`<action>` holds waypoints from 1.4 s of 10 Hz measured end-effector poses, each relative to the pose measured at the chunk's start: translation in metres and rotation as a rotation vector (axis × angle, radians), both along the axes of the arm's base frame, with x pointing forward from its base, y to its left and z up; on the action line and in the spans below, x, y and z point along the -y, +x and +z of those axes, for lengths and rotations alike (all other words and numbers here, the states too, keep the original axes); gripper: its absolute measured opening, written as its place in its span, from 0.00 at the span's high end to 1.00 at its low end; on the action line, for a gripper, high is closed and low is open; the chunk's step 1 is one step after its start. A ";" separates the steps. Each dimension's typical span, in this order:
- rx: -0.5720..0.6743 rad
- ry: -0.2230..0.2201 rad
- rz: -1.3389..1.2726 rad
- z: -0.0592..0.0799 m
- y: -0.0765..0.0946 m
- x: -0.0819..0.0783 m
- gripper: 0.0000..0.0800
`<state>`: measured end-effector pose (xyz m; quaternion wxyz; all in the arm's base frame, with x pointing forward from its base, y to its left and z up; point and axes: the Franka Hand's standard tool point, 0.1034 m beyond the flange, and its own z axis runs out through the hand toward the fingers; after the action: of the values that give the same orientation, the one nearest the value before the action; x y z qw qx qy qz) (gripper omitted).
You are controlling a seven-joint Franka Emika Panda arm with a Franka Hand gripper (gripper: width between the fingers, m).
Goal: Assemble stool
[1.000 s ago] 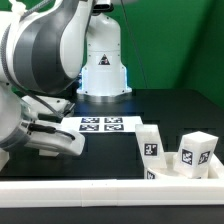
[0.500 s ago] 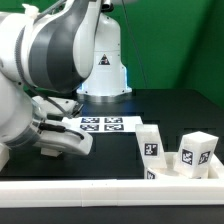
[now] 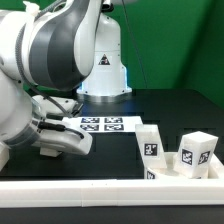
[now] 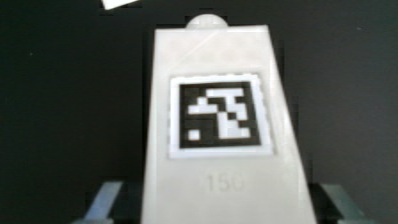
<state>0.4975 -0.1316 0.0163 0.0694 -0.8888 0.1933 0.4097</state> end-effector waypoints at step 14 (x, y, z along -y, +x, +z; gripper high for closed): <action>0.478 -0.211 -0.034 0.090 0.085 -0.056 0.57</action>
Offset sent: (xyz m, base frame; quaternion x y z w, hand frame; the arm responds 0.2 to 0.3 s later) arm 0.0638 0.0565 0.0668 0.0083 -0.0336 0.0457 0.9984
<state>0.5829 -0.0755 0.1061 0.0268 -0.9594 0.2278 0.1643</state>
